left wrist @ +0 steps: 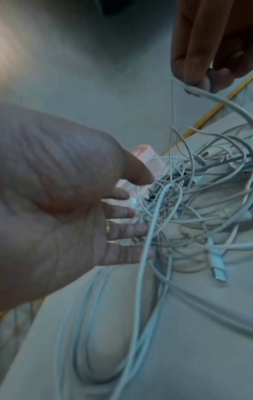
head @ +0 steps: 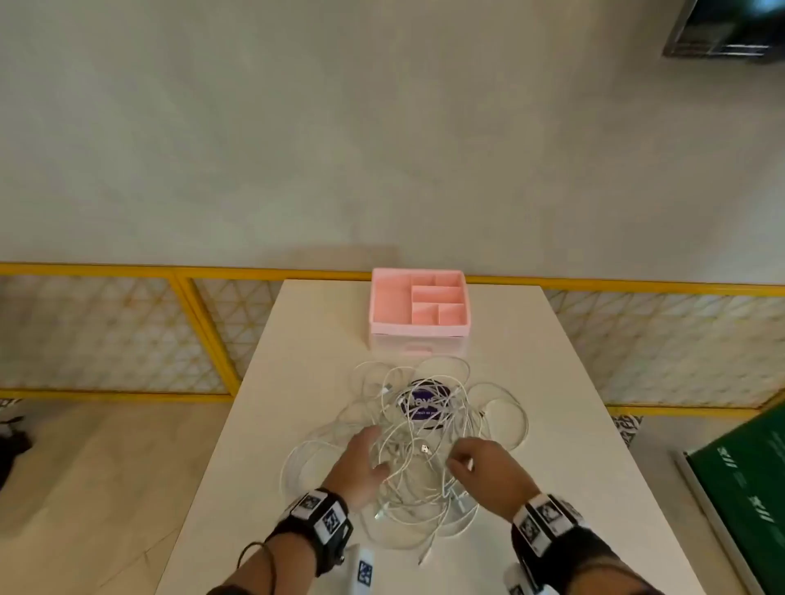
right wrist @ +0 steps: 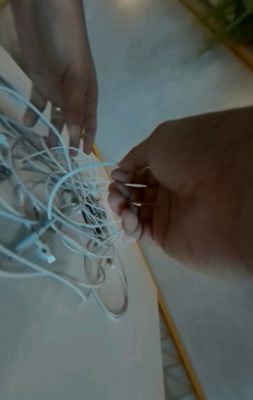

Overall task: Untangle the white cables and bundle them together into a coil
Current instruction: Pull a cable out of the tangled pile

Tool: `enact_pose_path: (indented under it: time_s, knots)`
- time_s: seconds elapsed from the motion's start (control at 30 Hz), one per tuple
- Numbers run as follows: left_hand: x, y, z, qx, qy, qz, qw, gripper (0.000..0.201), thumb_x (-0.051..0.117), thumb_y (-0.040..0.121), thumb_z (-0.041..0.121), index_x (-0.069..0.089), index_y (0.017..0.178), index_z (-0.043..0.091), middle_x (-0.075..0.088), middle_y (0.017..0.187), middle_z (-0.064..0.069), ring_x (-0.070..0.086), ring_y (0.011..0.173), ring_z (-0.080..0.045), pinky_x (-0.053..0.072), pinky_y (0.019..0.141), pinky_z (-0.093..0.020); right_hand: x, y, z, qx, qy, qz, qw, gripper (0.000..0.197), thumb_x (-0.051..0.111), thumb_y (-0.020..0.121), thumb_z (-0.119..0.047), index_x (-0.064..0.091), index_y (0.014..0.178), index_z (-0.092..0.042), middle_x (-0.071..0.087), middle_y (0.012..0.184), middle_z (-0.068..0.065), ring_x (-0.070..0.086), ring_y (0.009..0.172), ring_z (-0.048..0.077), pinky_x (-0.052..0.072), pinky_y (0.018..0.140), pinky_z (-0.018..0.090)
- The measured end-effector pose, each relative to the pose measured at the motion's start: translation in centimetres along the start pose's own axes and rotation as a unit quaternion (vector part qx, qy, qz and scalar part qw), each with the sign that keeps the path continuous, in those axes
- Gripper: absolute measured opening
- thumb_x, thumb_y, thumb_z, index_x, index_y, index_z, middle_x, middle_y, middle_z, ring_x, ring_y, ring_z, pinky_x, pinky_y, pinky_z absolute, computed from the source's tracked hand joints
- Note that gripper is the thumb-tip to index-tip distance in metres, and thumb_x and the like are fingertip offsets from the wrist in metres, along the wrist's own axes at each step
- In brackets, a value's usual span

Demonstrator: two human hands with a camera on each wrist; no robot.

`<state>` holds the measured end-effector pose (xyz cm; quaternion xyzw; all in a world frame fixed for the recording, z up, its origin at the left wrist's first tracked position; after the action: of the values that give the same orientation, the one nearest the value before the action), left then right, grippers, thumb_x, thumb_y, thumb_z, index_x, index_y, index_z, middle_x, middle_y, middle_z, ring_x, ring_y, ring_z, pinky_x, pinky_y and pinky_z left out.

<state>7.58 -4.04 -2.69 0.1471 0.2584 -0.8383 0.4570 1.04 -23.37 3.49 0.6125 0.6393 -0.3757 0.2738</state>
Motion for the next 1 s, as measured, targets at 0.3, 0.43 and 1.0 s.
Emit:
enact_pose_path:
  time_s: [0.3,0.43,1.0]
  knots:
    - [-3.5,0.8,5.8,0.047,-0.078,0.102,0.991,0.022,0.055,0.1,0.016,0.069,0.082,0.015,0.072,0.082,0.004,0.068,0.081,-0.012,0.054,0.082,-0.028,-0.3,1.5,0.4,0.182,0.474,0.026,0.861,0.039,0.05,0.102,-0.04,0.066,0.092,-0.006,0.07,0.083,0.01,0.056,0.057,0.021,0.038,0.049,0.025]
    - [-8.9,0.8,9.3,0.08,-0.087,0.164,0.979,0.015,0.054,0.101,0.015,0.067,0.093,0.016,0.069,0.094,0.005,0.065,0.091,-0.011,0.044,0.077,-0.016,-7.8,3.4,-3.0,0.08,0.473,0.116,0.87,0.023,0.05,0.102,-0.015,0.062,0.087,-0.003,0.064,0.069,0.01,0.046,0.052,0.019,0.034,0.046,0.026]
    - [-5.7,1.1,16.4,0.212,-0.062,0.1,0.97,0.022,0.043,0.104,0.012,0.063,0.094,0.014,0.072,0.095,0.005,0.067,0.091,-0.001,0.049,0.082,-0.02,-23.6,1.7,-20.8,-0.197,0.442,0.088,0.871,0.025,0.05,0.101,-0.021,0.063,0.086,-0.006,0.03,0.056,-0.002,0.024,0.047,0.011,0.018,0.044,0.018]
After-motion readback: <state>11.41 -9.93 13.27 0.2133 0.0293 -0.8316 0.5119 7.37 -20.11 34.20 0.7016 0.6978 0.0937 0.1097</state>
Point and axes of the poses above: each hand's wrist, its own y-axis towards the middle knuckle, its own x-axis out of the palm, z = x × y, the point moved 9 cm from there along y, towards the middle knuckle
